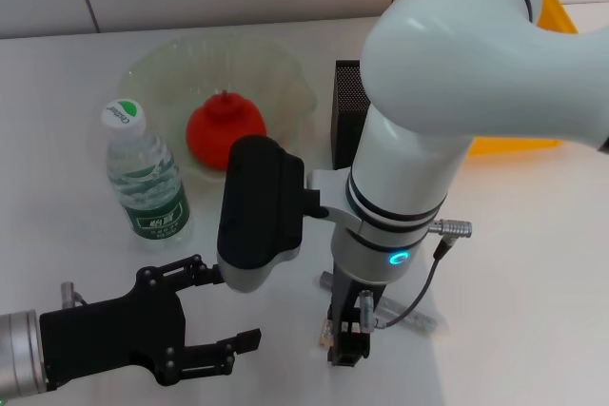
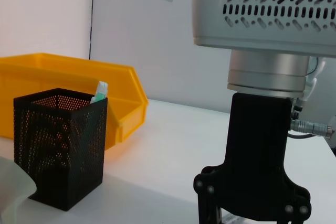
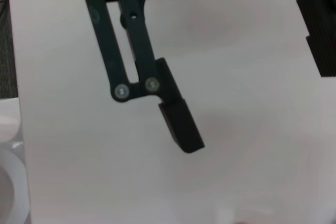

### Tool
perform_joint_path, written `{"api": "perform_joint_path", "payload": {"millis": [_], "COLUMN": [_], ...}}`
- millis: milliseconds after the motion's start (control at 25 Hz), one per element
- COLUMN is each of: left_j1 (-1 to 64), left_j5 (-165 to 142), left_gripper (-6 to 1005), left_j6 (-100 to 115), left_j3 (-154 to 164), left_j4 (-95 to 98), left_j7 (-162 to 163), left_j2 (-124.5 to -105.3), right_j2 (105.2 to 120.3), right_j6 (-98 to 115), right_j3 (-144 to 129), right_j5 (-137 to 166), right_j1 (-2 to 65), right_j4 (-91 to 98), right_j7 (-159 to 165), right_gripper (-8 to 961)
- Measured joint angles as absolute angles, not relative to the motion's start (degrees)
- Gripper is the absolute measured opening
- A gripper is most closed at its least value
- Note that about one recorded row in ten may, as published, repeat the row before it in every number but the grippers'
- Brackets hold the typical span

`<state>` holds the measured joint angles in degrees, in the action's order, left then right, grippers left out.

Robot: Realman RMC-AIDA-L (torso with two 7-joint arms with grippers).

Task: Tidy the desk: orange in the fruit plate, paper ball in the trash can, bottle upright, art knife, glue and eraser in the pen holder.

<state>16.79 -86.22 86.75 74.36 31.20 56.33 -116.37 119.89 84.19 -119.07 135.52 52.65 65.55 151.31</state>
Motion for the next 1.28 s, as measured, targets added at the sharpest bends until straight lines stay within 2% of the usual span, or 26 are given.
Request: {"api": "perform_joint_path", "payload": {"millis": [160,480,720,1280], "left_j1": [16.87,16.77,16.75,16.70], "left_j5": [-86.22,-86.22,-86.22,-86.05], "left_gripper": [815,815,815,815], "left_j6": [86.73,86.67,86.70,87.82], "left_j3": [74.36,74.35,74.35,73.25], "left_j4": [31.20,31.20,31.20,31.20], "left_j7": [56.33,56.33,56.33,56.35], "left_j2": [-116.36,-116.36,-116.36,-116.84], "right_j2": [119.88,119.88,119.89,119.25], "right_j6": [84.20,84.11,85.13,94.83], "right_j3": [-119.13,-120.38,-117.67,-89.49], "right_j5": [135.52,135.50,135.42,150.55], "right_j1": [52.65,53.52,52.90,45.77], "right_j4": [65.50,64.75,66.56,88.43], "right_j7": [151.33,151.33,151.34,150.62], "right_gripper": [436,353,253,261]}}
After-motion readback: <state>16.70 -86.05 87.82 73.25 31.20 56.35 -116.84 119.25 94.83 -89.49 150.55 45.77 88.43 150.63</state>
